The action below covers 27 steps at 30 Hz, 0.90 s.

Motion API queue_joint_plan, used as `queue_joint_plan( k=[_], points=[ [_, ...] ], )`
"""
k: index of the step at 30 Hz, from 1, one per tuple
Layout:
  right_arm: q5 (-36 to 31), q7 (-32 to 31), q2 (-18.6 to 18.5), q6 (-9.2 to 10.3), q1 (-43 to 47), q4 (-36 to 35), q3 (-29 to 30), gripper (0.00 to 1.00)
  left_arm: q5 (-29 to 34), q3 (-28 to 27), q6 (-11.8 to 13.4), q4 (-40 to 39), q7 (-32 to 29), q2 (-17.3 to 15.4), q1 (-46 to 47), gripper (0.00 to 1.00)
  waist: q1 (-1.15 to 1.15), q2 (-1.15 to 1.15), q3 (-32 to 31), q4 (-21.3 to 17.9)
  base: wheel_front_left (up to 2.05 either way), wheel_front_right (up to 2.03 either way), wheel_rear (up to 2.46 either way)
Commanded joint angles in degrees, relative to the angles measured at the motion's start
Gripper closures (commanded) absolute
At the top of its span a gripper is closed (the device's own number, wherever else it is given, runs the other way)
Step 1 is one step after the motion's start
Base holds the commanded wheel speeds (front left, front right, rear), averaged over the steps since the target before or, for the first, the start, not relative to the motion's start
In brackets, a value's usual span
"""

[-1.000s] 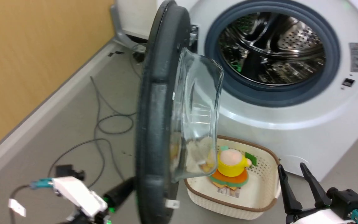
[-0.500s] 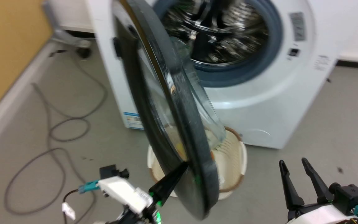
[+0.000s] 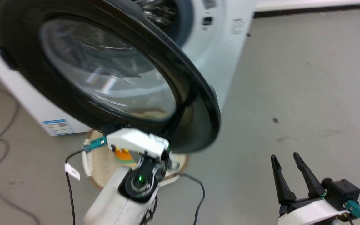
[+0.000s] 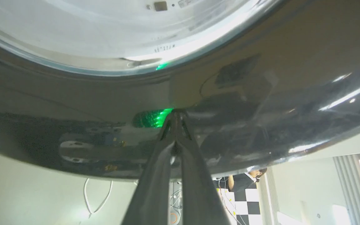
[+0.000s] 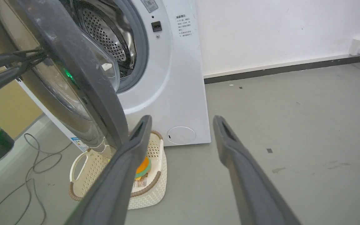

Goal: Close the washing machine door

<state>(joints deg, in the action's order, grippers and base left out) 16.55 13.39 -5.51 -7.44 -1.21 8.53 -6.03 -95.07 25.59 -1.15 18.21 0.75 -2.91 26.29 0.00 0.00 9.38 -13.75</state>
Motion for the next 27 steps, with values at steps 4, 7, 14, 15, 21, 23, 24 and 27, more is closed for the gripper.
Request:
queue_joint_plan(
  k=[4, 7, 14, 15, 21, 23, 24, 27],
  points=[
    [0.62, 0.91, 0.60, -0.05, -1.51, 0.77, -0.60, 0.00, 0.36, 1.11, -1.30, 4.70, 4.68, 0.03, 5.85, 1.00, 0.00, 0.00, 2.61, -5.03, 0.00, 0.00, 0.00],
    [0.73, 1.16, 0.84, -0.05, -2.05, 1.31, -1.34, 0.00, -0.40, 2.08, -1.98, 8.72, 7.11, 0.03, 9.77, 1.00, 0.00, 0.00, 3.06, -6.28, 0.00, 0.00, 0.00],
    [0.60, 1.46, 1.11, -0.05, -2.17, 2.05, -1.06, 0.00, -3.91, 5.62, -4.29, 15.06, 9.46, 0.03, 15.16, 1.00, 0.00, 0.00, 2.30, -5.49, 0.00, 0.00, 0.00],
    [0.53, 1.48, 1.10, -0.05, -2.09, 2.03, -0.98, 0.00, -3.95, 6.44, -4.64, 15.52, 9.60, 0.03, 15.24, 1.00, 0.00, 0.00, 2.01, -4.98, 0.00, 0.00, 0.00],
    [0.19, 1.56, 0.57, -0.05, -1.50, 1.52, -0.07, 0.00, 1.77, 11.13, -6.14, 15.37, 11.82, -0.43, 13.10, 1.00, 0.00, 0.00, -0.46, -0.85, 0.00, 0.00, 0.00],
    [0.19, 1.57, 0.30, -0.05, -1.15, 1.25, 0.23, 0.00, 5.45, 13.22, -6.25, 14.28, 12.53, -1.69, 11.61, 1.00, 0.00, 0.00, -1.50, 0.75, 0.00, 0.00, 0.00],
    [0.16, 1.57, 0.18, -0.05, -0.93, 1.11, 0.36, 0.00, 7.65, 14.37, -6.28, 13.62, 12.88, -2.63, 10.80, 1.00, 0.00, 0.00, -2.05, 1.56, 0.00, 0.00, 0.00],
    [0.11, 1.58, -0.16, -0.05, -0.16, 0.61, 0.83, 0.00, 17.02, 17.72, -6.31, 11.53, 13.89, -6.91, 8.40, 1.00, 0.00, 0.00, -3.65, 4.00, 0.00, 0.00, 0.00]
  ],
)
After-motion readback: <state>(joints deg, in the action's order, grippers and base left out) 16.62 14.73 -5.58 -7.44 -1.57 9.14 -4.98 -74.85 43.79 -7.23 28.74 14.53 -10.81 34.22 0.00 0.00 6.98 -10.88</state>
